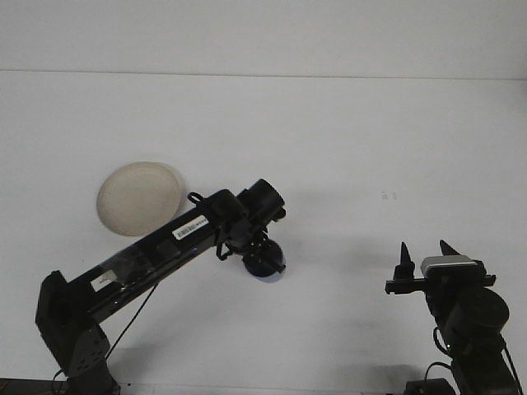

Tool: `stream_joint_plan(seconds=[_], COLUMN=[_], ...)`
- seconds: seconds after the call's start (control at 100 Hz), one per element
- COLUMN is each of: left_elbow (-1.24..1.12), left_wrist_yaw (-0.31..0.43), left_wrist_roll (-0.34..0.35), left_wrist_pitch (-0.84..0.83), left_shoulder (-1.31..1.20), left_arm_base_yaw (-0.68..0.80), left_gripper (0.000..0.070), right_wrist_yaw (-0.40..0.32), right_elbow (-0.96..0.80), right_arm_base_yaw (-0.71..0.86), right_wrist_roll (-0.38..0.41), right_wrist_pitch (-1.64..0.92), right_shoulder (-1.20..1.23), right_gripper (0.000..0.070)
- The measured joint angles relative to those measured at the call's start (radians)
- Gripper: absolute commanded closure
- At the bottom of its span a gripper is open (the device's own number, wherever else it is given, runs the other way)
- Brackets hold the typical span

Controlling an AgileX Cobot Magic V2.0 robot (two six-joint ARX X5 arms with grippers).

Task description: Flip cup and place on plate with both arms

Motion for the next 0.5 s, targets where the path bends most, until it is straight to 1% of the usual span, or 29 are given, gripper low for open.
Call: stream_joint_plan(seconds=[0.14,0.26,0.5], left_elbow=[0.071,0.122,0.132], left_wrist_yaw=[-0.094,-0.155,-0.169], left_wrist_roll=[0.024,0.041,0.066], left_wrist_pitch=[-0.063,-0.082,-0.105], left_shoulder=[-0.077,-0.138,-0.121], left_arm_base_yaw=[0.135,0.272,0.584], left_gripper=[0.0691,0.069,0.069], right_wrist_yaw=[0.0,0.0,0.0], right_elbow=[0.0,0.0,0.0], right_arm_base_yaw=[0.0,0.0,0.0], right_wrist_roll=[0.0,0.0,0.0], right_wrist_pitch=[0.0,0.0,0.0], right_shoulder=[0.0,0.0,0.0], right_gripper=[0.0206,0.0206,0.0206])
